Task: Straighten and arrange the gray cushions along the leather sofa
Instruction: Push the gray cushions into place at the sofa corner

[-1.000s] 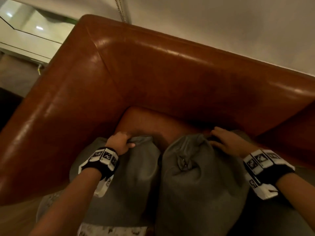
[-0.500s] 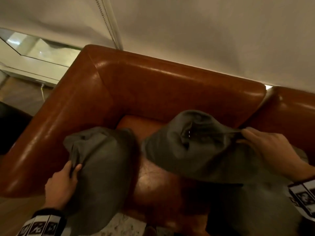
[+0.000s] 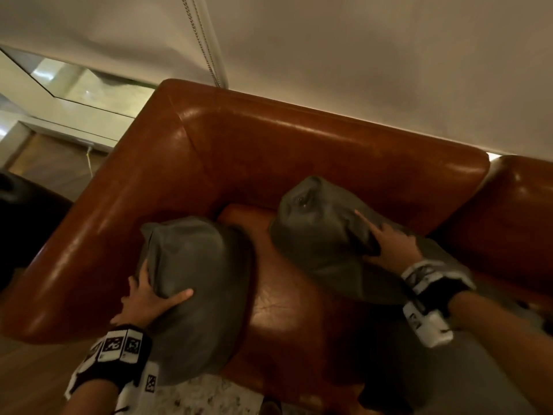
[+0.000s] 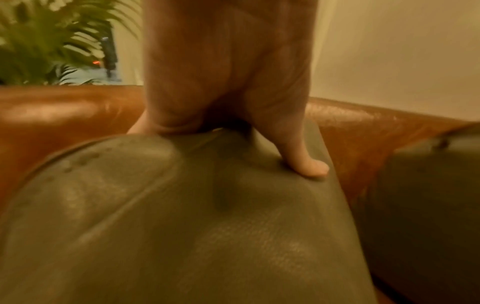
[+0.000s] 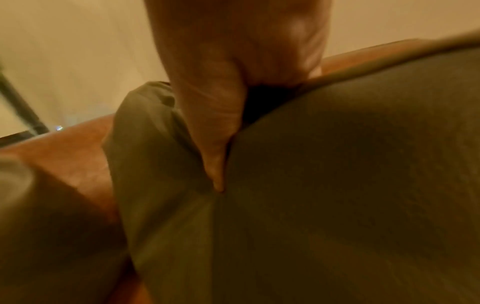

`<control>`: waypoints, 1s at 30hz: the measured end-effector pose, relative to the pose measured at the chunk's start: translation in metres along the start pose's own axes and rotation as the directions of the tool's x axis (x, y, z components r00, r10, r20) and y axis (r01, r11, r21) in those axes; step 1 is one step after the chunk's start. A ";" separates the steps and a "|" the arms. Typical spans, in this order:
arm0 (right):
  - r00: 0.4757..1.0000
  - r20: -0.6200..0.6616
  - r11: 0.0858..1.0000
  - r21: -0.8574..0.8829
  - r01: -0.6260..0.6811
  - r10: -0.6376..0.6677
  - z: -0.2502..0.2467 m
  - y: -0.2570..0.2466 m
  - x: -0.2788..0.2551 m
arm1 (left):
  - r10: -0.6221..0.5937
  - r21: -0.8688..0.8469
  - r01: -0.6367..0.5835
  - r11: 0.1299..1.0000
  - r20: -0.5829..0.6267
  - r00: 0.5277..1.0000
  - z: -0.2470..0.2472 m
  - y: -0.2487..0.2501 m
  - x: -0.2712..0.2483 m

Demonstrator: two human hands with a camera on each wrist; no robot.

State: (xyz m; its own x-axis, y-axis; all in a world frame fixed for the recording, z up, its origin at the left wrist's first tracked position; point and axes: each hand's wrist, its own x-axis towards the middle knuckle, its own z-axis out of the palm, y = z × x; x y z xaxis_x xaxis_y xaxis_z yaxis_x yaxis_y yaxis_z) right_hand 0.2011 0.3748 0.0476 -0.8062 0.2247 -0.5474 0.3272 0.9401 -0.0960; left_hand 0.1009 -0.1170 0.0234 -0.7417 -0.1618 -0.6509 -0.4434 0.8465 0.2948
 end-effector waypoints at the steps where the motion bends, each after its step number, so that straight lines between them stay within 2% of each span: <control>1: 0.999 -0.002 0.998 -0.054 0.036 -0.036 -0.018 0.013 0.005 | -0.013 0.032 0.013 0.999 0.011 1.000 -0.003 0.001 -0.001; 3: 0.995 0.034 0.986 -0.140 0.093 -0.090 -0.060 0.038 0.008 | 0.013 0.006 -0.013 1.000 -0.002 1.000 -0.004 -0.001 -0.003; 6: 0.992 0.047 0.984 -0.132 0.122 -0.117 -0.103 0.050 0.014 | 0.045 -0.004 -0.045 0.999 -0.038 0.998 -0.002 0.003 -0.007; 8: 0.995 0.052 0.978 -0.186 0.092 -0.084 -0.093 0.039 0.027 | 0.043 0.020 -0.042 0.999 -0.058 0.997 0.000 0.002 -0.005; 10: 0.988 0.151 0.971 -0.236 0.051 -0.015 -0.060 0.022 0.042 | 0.064 0.054 -0.059 0.997 -0.093 0.994 0.001 0.003 -0.007; 12: 0.974 0.219 0.978 -0.211 -0.005 0.052 -0.035 0.011 0.050 | 0.103 0.079 -0.092 0.993 -0.143 0.984 0.002 0.011 -0.019; 14: 0.976 0.207 0.983 -0.179 -0.036 0.073 -0.039 0.012 0.054 | 0.108 0.102 -0.089 0.991 -0.210 0.972 0.002 0.021 -0.029; 17: 0.978 0.207 0.992 -0.127 -0.008 0.035 -0.063 0.020 0.053 | 0.152 0.147 -0.113 0.983 -0.288 0.945 -0.011 0.033 -0.037; 20: 0.976 0.217 0.995 -0.102 0.006 0.016 -0.062 0.020 0.052 | 0.232 0.219 -0.169 0.961 -0.302 0.925 -0.032 0.045 -0.032; 23: 0.982 0.188 0.992 -0.129 -0.008 0.032 -0.047 0.019 0.058 | 0.249 0.276 -0.195 0.941 -0.173 0.953 -0.042 0.052 -0.004; 25: 0.986 0.151 0.989 -0.142 -0.050 0.072 -0.040 0.019 0.057 | 0.168 0.316 -0.143 0.938 -0.054 0.984 -0.037 0.052 0.019; 26: 0.990 0.098 0.986 -0.144 -0.084 0.098 -0.036 0.019 0.055 | 0.122 0.327 -0.105 0.939 -0.033 0.992 -0.033 0.051 0.029; 28: 0.986 -0.064 0.976 -0.144 -0.163 0.155 -0.030 0.017 0.044 | 0.048 0.293 -0.027 0.956 -0.066 0.997 -0.026 0.052 0.040; 30: 0.959 -0.199 0.974 -0.065 -0.217 0.201 -0.021 0.012 0.025 | 0.033 0.232 0.004 0.973 -0.156 0.987 -0.023 0.053 0.037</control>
State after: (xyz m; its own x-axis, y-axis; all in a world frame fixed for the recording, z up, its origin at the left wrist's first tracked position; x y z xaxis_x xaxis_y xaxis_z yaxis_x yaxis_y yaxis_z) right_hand 0.1744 0.3976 0.0503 -0.8056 0.4551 -0.3793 0.4617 0.8835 0.0793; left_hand 0.0381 -0.0898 0.0307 -0.8256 -0.2108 -0.5234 -0.3176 0.9403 0.1221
